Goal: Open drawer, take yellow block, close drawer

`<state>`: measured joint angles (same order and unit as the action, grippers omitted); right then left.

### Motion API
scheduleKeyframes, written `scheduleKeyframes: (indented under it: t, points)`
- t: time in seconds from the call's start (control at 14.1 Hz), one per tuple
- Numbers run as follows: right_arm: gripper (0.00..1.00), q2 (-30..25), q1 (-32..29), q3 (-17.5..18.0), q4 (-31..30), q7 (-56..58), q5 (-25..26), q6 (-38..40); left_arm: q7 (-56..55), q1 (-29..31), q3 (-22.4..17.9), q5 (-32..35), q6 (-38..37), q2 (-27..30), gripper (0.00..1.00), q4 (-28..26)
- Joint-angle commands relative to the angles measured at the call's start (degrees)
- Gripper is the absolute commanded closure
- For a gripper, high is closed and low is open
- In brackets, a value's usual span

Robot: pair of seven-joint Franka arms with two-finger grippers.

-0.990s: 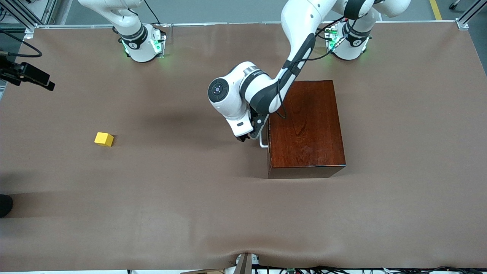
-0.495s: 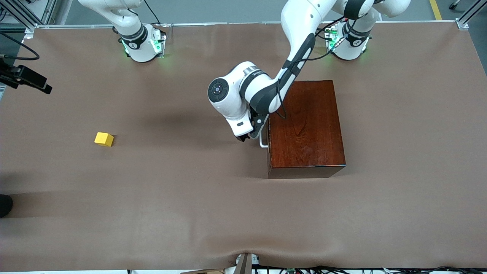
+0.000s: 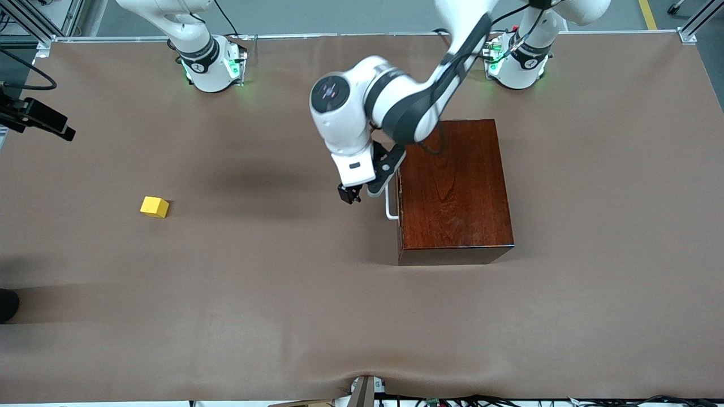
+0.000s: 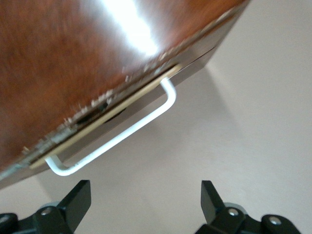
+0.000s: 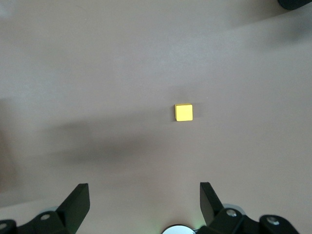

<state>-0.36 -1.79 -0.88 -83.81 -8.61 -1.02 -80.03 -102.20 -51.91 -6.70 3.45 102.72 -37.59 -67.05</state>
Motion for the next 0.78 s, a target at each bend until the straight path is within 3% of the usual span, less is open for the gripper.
scheduleKeyframes:
  t: [0.0,0.28,0.71]
  points:
    - [0.00,-0.69,-0.93,0.71,-0.39,-0.17,0.05,-0.13,7.26,5.05,0.46,0.07,-0.41,7.07,0.00,-2.56]
    - [0.00,-0.60,-0.85,0.70,-0.30,-0.09,0.05,-0.22,20.69,11.47,0.81,-0.20,-2.43,14.72,0.00,-7.29]
    - [0.00,-0.60,-0.76,0.62,-0.39,-0.09,0.05,-0.13,50.47,20.08,0.90,-0.20,-2.96,28.52,0.00,-20.82]
